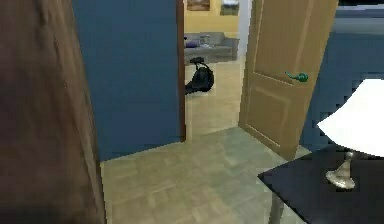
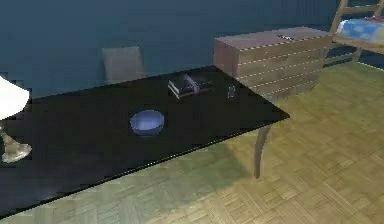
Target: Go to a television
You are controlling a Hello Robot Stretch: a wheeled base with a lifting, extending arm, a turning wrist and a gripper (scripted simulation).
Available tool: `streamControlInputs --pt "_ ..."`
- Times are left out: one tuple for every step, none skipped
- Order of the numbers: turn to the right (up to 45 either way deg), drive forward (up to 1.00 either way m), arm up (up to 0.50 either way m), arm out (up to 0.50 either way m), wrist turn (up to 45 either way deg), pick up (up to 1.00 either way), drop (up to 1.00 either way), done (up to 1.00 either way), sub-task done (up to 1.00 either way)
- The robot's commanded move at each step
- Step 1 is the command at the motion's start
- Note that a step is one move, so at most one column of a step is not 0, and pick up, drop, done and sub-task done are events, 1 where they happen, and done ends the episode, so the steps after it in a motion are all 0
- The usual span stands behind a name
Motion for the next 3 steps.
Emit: streamControlInputs --pt "0.0 0.8 0.0 0.0 0.0 0.0 0.0 0.0 0.0" --pt "9.0 0.0 0.0 0.0 0.0 0.0 0.0 0.0 0.0" --pt "0.0 1.0 0.0 0.0 0.0 0.0 0.0 0.0 0.0"
